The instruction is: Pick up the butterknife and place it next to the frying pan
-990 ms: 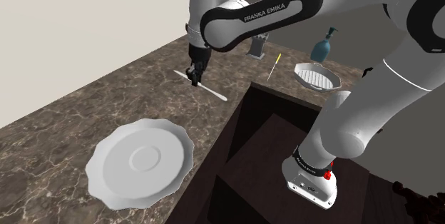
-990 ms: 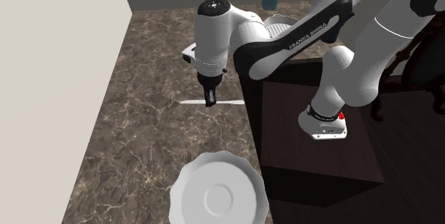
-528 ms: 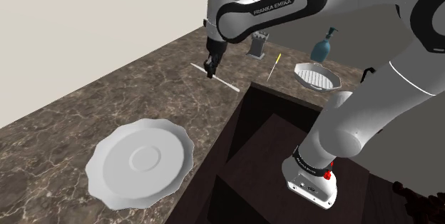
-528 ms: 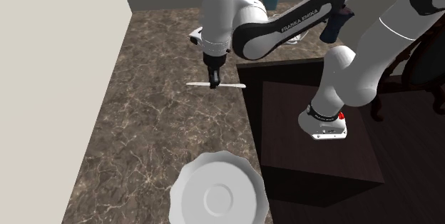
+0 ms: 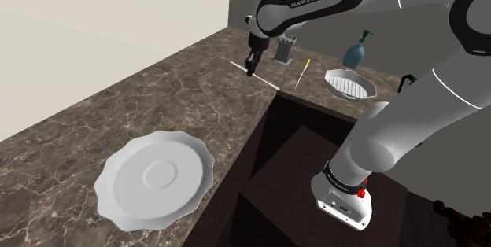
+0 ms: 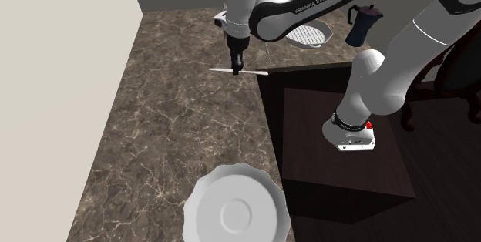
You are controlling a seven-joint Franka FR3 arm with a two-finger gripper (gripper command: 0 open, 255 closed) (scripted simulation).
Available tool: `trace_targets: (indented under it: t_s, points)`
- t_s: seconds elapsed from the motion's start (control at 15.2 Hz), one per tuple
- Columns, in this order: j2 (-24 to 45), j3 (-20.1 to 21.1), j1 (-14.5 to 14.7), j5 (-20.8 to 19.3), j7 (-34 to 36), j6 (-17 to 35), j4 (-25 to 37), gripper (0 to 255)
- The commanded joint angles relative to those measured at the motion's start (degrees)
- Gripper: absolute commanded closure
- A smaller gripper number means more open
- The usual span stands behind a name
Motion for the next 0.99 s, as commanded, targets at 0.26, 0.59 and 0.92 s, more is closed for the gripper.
trace_targets:
  t_s: [0.26,0.59,0.92]
  points:
    - [1.7,-6.1,-3.5,-0.5,-9.3,0.1,1.8,255]
    - [4.8,-10.9,-6.1,0.0,-17.1,-0.1,5.3,255]
    - [9.4,-15.5,-8.5,1.9,-25.2,-0.8,10.3,255]
